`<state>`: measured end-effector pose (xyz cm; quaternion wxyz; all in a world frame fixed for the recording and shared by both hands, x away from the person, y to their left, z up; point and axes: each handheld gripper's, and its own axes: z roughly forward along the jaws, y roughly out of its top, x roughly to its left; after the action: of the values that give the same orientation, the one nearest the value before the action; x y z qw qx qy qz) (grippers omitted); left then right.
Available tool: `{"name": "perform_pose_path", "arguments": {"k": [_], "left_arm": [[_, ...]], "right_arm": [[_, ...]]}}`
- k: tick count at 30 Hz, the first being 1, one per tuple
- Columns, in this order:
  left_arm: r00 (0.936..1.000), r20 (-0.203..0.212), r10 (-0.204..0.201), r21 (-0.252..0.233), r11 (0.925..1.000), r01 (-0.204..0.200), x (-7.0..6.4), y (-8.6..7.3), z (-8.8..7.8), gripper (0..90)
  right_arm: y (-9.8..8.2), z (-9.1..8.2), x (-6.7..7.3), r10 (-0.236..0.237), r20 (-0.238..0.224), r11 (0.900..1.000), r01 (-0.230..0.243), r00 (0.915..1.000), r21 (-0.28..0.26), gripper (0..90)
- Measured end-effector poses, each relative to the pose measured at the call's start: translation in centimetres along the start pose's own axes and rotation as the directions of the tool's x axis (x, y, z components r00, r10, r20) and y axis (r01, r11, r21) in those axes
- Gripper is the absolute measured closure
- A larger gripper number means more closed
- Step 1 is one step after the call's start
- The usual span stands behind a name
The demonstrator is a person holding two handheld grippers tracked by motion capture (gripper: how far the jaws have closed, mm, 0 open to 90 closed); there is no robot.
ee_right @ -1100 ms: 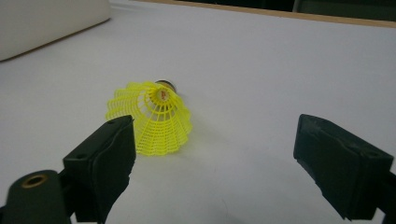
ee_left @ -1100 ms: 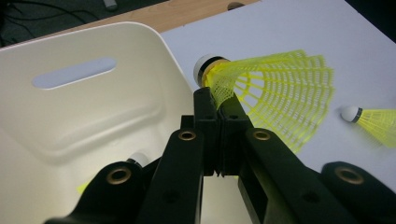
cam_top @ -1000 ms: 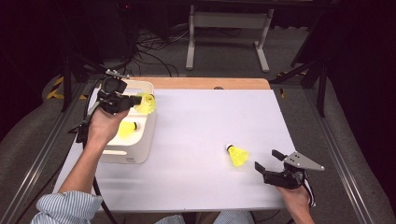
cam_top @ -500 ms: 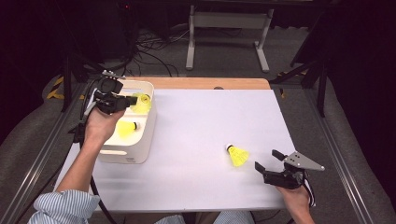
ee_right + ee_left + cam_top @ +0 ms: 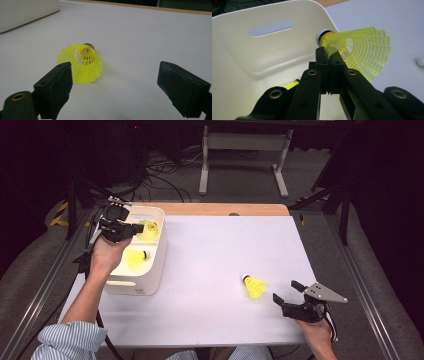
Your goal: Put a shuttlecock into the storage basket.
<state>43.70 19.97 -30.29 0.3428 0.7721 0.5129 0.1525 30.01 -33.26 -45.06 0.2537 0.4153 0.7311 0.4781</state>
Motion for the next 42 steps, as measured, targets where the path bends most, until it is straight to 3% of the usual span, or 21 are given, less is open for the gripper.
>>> {"name": "perform_pose_path", "arguments": {"k": [20,42], "left_arm": [[0.9974,-0.039,-0.061,0.027,0.9977,0.062,2.0,-0.8,1.5,88.9],[0.9967,-0.054,-0.062,0.093,0.9935,0.067,2.3,-0.6,4.0,88.7]], "right_arm": [[0.0,0.0,0.0,-0.003,-0.002,1.000,0.003,1.0000,0.001,13.4],[0.0,0.0,0.0,-0.001,-0.002,1.000,0.001,1.0000,0.000,13.4]]}}
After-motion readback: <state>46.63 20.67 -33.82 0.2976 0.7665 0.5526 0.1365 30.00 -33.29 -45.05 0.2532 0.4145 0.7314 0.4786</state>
